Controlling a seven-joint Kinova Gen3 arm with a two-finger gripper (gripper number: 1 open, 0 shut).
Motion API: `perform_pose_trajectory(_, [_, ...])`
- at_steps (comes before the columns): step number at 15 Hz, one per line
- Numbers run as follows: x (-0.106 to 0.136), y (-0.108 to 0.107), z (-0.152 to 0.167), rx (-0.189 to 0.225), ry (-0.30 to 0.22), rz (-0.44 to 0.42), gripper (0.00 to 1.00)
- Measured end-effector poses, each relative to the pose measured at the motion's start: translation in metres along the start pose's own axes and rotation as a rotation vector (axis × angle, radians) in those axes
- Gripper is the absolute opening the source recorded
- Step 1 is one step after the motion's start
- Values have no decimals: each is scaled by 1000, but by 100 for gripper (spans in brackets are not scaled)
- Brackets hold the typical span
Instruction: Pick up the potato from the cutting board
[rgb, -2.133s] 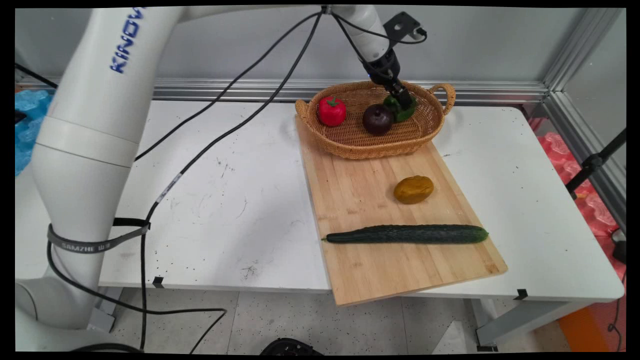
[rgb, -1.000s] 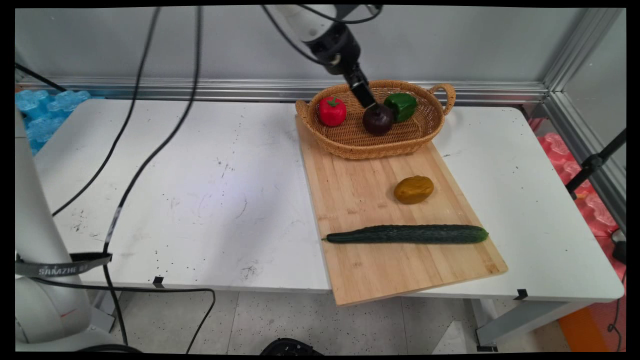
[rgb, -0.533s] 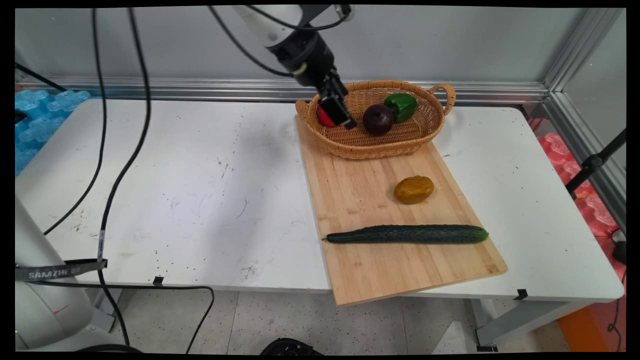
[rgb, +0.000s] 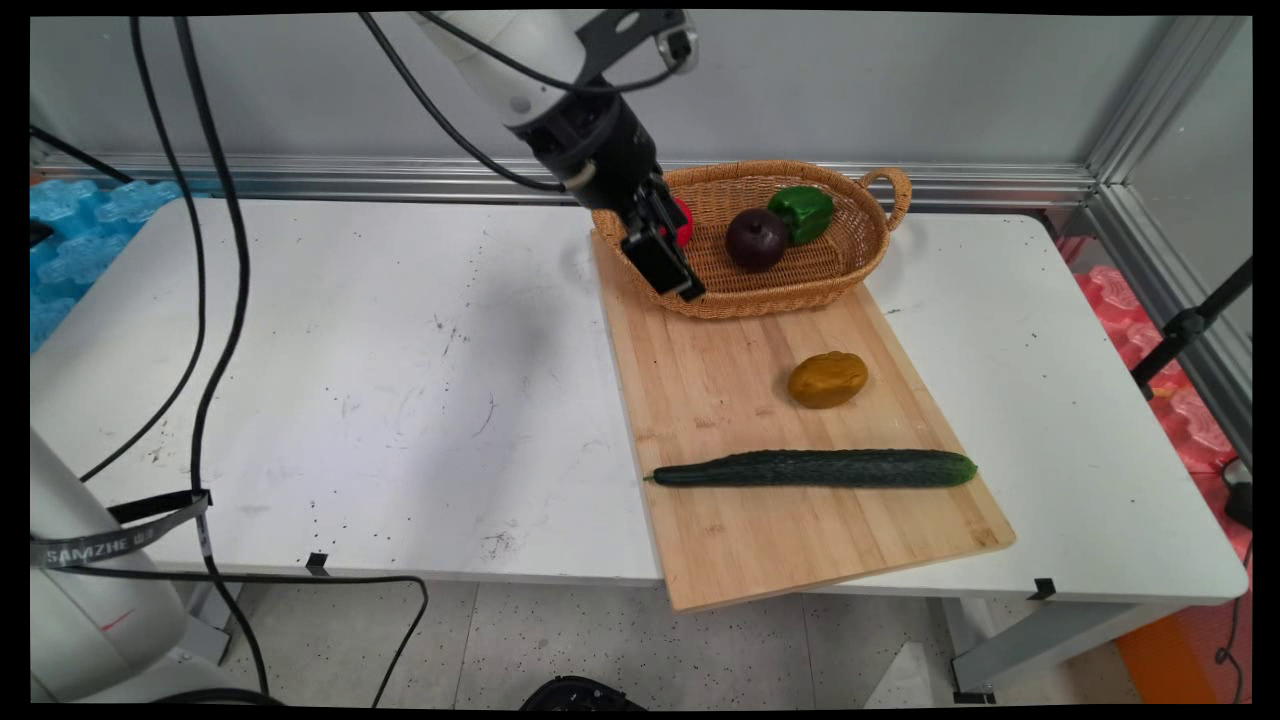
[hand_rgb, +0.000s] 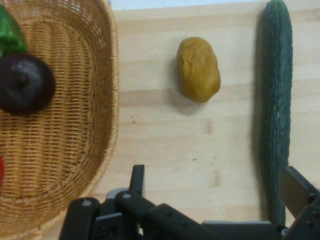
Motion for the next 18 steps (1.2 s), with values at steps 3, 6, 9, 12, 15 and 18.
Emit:
perform_pose_trajectory(3, [9,11,16,8,0,-22,100])
perform_pose_trajectory(6, [27,18,46,16,-7,-49,100])
perform_pose_trajectory(9, [41,20,75,27,-18,-78,100])
perform_pose_trajectory(12, [56,20,108,36,-35,-108,100])
perform_pose_trajectory(15, [69,19,143,39,-58,-133,100])
perform_pose_trajectory(18, [77,17,175,39,-86,-148,100])
